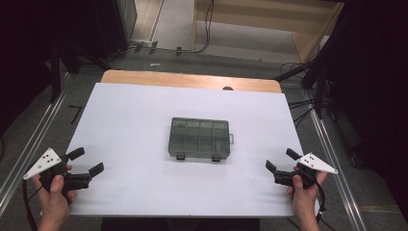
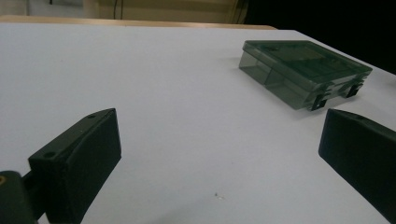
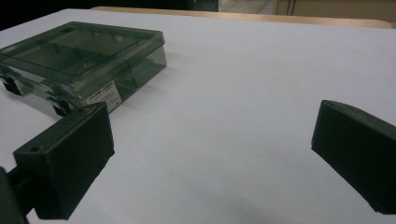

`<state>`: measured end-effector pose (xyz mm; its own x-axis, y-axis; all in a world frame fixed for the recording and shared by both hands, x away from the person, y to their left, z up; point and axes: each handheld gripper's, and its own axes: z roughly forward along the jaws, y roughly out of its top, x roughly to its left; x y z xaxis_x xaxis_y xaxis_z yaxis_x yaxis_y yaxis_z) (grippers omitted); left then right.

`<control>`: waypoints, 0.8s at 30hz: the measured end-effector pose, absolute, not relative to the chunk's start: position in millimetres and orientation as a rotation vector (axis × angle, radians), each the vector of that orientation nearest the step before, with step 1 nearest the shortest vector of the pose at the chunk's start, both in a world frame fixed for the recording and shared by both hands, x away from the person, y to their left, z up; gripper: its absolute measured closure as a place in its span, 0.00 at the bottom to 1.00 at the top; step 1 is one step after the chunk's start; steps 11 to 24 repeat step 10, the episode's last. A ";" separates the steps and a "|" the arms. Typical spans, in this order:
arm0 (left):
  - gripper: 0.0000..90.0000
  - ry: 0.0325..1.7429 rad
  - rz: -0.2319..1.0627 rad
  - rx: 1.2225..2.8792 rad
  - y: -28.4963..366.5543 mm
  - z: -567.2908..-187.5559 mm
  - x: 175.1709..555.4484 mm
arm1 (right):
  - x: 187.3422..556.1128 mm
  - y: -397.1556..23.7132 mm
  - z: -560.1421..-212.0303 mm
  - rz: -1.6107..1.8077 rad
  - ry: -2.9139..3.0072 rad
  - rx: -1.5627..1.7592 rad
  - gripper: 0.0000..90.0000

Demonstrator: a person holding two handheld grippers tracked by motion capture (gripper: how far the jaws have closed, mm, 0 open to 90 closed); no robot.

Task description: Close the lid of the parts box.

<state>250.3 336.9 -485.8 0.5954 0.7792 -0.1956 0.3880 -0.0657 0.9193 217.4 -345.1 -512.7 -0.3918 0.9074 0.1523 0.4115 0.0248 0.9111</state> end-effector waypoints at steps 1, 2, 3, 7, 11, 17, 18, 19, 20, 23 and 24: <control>0.00 0.986 0.424 1.670 338.1 -486.5 250.6 | 217.3 -346.0 -513.0 1.354 1.825 1.342 0.00; 0.00 0.986 0.427 1.671 338.9 -487.1 251.0 | 217.2 -346.6 -513.3 1.357 1.822 1.345 0.00; 0.00 0.987 0.425 1.671 338.9 -487.8 251.1 | 217.2 -346.5 -513.8 1.363 1.825 1.346 0.00; 0.00 0.984 0.418 1.677 338.4 -490.0 251.5 | 218.0 -346.5 -515.7 1.369 1.833 1.337 0.00; 0.00 0.996 0.420 1.667 337.8 -490.3 252.4 | 217.6 -347.0 -516.1 1.371 1.814 1.344 0.00; 0.00 0.996 0.420 1.667 337.8 -490.3 252.4 | 217.6 -347.0 -516.1 1.371 1.814 1.344 0.00; 0.00 0.996 0.420 1.667 337.8 -490.3 252.4 | 217.6 -347.0 -516.1 1.371 1.814 1.344 0.00; 0.00 0.996 0.420 1.667 337.8 -490.3 252.4 | 217.6 -347.0 -516.1 1.371 1.814 1.344 0.00; 0.00 0.996 0.420 1.667 337.8 -490.3 252.4 | 217.6 -347.0 -516.1 1.371 1.814 1.344 0.00; 0.00 0.996 0.420 1.667 337.8 -490.3 252.4 | 217.6 -347.0 -516.1 1.371 1.814 1.344 0.00; 0.00 0.996 0.420 1.667 337.8 -490.3 252.4 | 217.6 -347.0 -516.1 1.371 1.814 1.344 0.00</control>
